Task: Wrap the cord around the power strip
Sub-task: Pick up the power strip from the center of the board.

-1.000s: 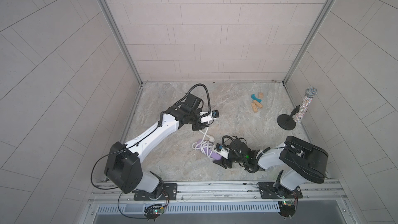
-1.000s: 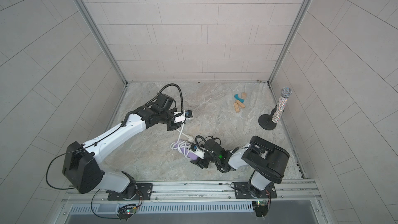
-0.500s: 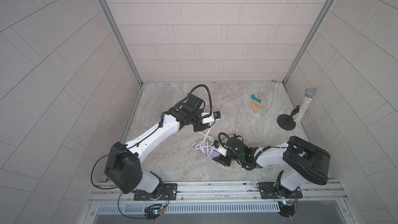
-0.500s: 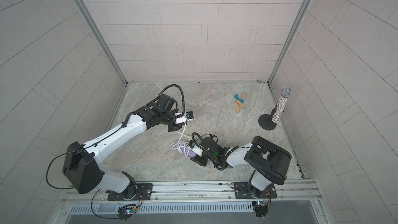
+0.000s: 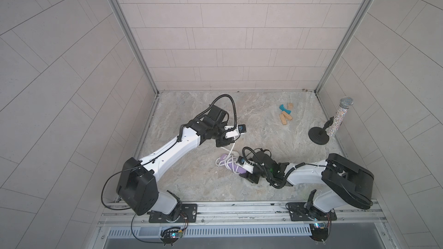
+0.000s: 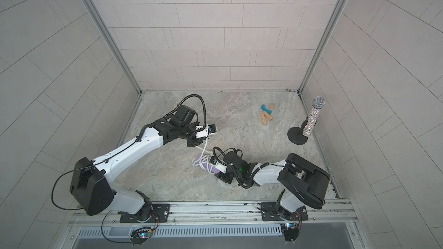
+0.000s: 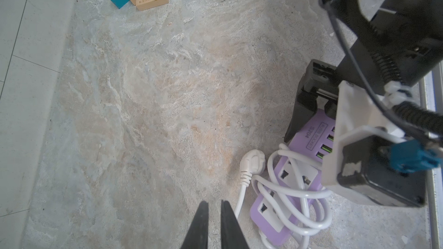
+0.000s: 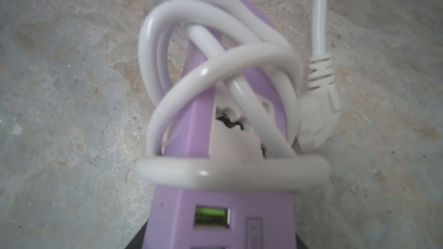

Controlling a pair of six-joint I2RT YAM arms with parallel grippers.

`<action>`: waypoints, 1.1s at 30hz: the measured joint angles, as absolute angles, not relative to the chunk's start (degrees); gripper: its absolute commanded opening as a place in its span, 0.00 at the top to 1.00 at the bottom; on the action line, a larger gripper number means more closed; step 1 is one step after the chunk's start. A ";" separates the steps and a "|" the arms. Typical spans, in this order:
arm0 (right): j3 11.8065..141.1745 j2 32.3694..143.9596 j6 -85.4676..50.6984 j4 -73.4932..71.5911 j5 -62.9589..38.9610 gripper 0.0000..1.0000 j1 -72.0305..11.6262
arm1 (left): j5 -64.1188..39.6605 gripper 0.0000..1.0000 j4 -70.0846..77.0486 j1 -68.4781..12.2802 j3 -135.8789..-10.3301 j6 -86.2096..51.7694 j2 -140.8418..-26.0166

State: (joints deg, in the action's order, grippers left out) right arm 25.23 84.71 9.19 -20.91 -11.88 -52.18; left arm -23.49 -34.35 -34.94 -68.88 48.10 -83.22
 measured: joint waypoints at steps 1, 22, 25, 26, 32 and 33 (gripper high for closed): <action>24.69 83.55 10.52 -20.32 -11.18 0.84 -52.29 | -23.46 0.85 -34.70 -34.94 -69.06 48.12 -83.22; 21.71 63.16 17.28 -19.64 -7.29 1.00 -51.99 | -15.42 0.92 -52.27 -45.06 -96.66 53.80 -92.12; 21.71 61.93 14.22 -19.90 -5.30 1.00 -50.13 | -14.68 0.98 -53.76 -46.48 -97.60 53.82 -91.96; 21.71 61.45 12.97 -20.12 -4.64 1.00 -49.19 | -14.37 0.99 -54.00 -46.96 -97.78 53.82 -91.81; 21.63 59.24 8.29 -22.00 -3.29 1.00 -44.66 | -12.40 1.00 -54.85 -48.75 -98.52 53.12 -91.15; 21.63 59.22 8.29 -22.17 -3.70 1.00 -44.56 | -11.94 1.00 -55.16 -49.10 -98.89 52.93 -91.18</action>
State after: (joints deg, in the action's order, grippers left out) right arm 21.63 59.22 8.29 -22.17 -3.70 -44.56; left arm -11.94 -55.16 -49.10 -98.89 52.93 -91.18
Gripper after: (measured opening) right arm 0.585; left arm 0.099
